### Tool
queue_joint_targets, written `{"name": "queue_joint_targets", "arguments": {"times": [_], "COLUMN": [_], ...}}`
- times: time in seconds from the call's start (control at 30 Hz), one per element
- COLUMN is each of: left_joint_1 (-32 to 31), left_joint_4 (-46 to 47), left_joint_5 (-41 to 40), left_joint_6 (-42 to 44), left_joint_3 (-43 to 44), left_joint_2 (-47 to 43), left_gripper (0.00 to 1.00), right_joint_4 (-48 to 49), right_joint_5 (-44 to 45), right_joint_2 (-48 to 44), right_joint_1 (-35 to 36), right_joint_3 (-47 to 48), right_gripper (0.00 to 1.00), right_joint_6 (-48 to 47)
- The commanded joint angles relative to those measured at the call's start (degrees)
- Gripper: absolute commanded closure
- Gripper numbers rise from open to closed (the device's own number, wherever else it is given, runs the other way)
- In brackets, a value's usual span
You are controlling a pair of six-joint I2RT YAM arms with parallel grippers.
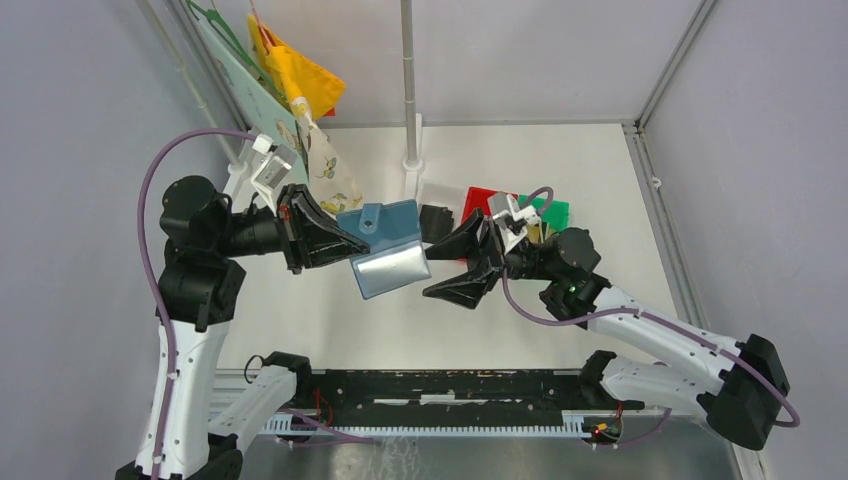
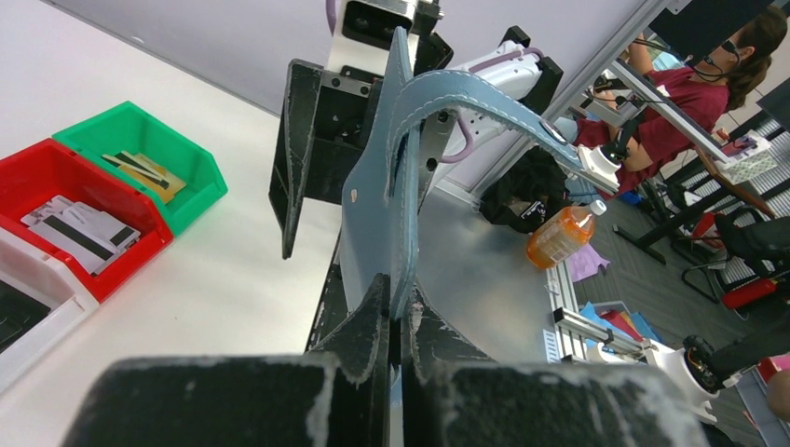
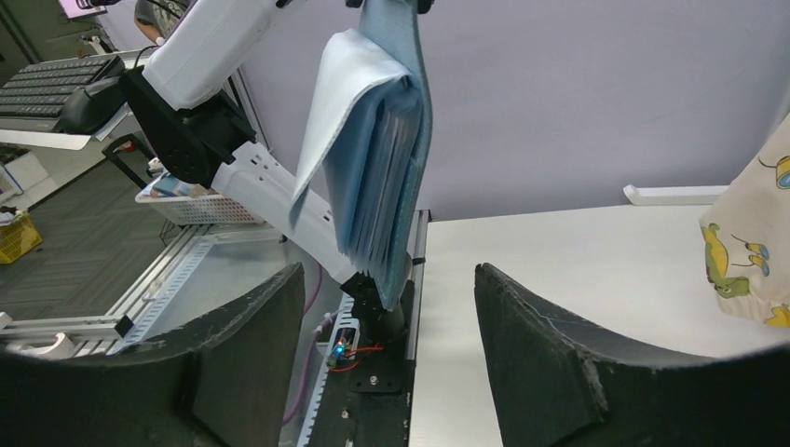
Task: Take the credit cards out of the card holder
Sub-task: Remove the credit card from the card holder.
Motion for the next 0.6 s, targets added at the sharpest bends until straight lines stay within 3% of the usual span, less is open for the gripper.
{"name": "queue_joint_targets", "arguments": {"times": [0.0,0.13,0.4,0.57], "left_joint_1": [-0.1,-0.1,-0.2,-0.1], "left_joint_4": [2.7,2.8,2.8,2.8], "left_joint_5": [1.5,1.5,1.5,1.5], "left_joint_6": [-3.2,-3.6,-3.6,-3.6], "left_joint_3": [2.1,2.1,1.8,1.7], "left_joint_2": [-0.2,-0.5,-0.8,-0.9], "left_gripper": [0.98,0.98,0.98,0.98], "right_joint_4": [7.7,8.7,11.2,10.6], "right_joint_5": [-0.9,-0.2,-1.0,-0.2], "right_joint_2": [2.4,3.5,3.7,4.5], "right_joint_1": [-0.3,-0.3,-0.3,-0.3], "right_joint_3": [2.7,3.3,3.5,4.5], "right_gripper": [0.3,0.37,0.39,0.46], "right_joint_6": [4.2,5.4,7.2,7.4]}}
